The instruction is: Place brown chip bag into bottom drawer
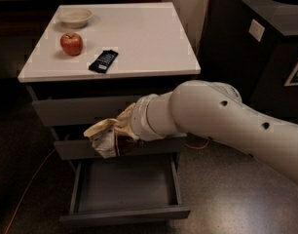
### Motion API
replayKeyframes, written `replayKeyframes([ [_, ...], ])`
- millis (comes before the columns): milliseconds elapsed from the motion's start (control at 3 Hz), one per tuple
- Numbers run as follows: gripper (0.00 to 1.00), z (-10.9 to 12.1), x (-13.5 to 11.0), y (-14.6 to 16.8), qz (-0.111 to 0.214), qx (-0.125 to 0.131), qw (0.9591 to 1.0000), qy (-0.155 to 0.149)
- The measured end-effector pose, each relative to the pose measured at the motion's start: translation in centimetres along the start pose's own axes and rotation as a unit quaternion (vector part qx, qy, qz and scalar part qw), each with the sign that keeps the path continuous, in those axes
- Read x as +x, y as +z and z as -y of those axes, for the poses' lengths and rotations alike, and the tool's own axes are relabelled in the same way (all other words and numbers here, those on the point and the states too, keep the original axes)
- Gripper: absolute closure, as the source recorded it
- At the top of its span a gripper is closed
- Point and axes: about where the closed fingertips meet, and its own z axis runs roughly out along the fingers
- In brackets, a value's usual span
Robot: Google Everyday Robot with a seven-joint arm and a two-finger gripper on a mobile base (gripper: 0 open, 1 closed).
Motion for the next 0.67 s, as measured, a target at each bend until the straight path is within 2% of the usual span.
replayKeyframes([
  [333, 1.00, 1.8, 4.4, 2.6, 0.007, -0.028, 0.9991, 0.031],
  [667, 1.00, 3.4, 8.9, 6.0, 0.009, -0.066, 0.9960, 0.060],
])
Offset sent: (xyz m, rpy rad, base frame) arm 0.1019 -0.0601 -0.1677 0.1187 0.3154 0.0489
